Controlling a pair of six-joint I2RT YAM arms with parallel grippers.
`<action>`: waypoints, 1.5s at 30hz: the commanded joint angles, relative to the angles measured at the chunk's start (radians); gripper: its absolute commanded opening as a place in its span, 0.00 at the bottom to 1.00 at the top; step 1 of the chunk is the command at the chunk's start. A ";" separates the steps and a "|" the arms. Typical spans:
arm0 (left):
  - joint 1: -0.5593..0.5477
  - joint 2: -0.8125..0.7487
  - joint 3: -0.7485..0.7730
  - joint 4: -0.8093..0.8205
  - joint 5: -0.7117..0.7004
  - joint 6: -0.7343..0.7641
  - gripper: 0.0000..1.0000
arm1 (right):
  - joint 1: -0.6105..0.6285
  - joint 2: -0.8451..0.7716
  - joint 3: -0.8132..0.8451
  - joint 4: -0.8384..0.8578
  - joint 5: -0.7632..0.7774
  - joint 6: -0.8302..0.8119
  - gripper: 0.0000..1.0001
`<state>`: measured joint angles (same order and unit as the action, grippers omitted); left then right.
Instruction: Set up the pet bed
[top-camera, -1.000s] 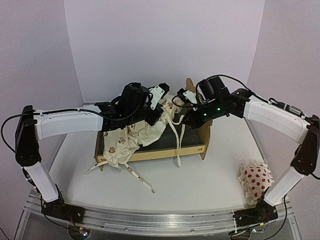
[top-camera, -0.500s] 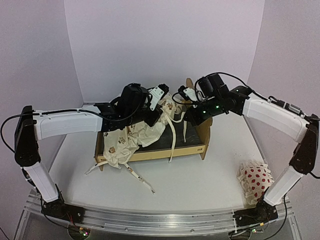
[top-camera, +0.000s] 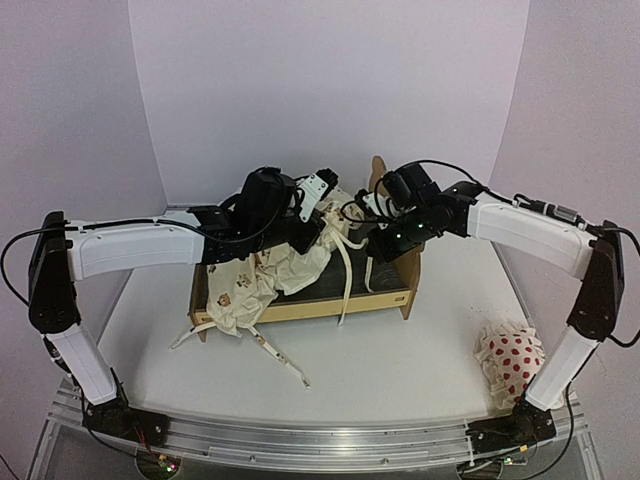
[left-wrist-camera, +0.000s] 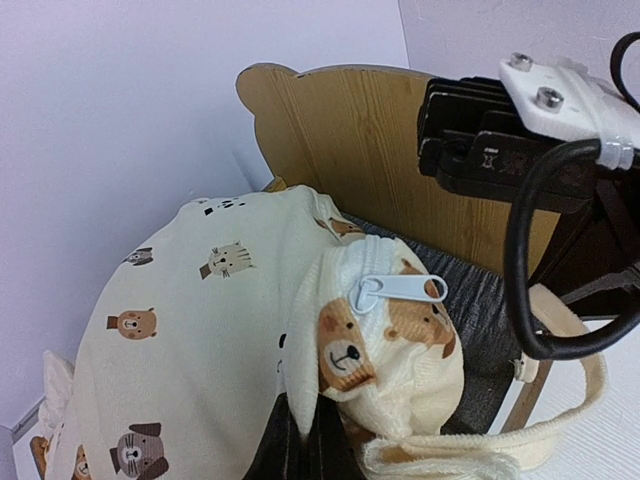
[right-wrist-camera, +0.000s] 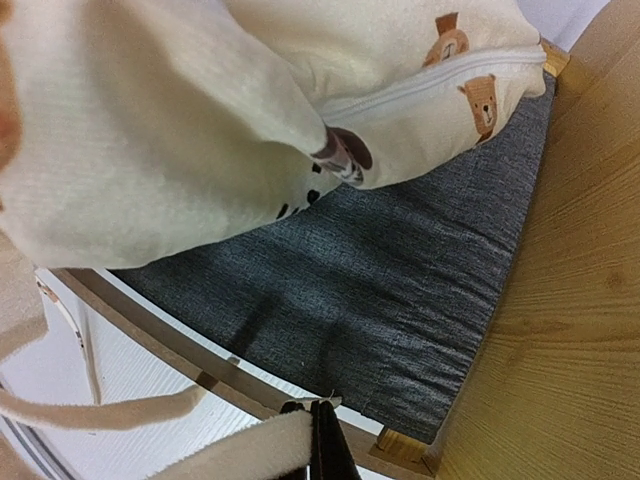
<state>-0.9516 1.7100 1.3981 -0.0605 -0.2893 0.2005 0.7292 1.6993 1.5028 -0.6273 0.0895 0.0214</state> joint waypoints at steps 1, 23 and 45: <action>0.008 -0.073 0.001 -0.004 -0.014 -0.013 0.00 | 0.002 0.028 0.003 -0.003 -0.019 0.069 0.00; 0.008 -0.075 0.002 -0.009 -0.007 -0.015 0.00 | 0.001 0.093 0.125 -0.028 -0.129 0.228 0.00; 0.008 -0.048 0.009 -0.016 0.016 -0.025 0.00 | 0.001 0.168 0.001 -0.047 -0.053 0.243 0.04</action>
<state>-0.9485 1.7084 1.3979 -0.0776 -0.2761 0.1854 0.7292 1.8501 1.5223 -0.6452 0.0215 0.2455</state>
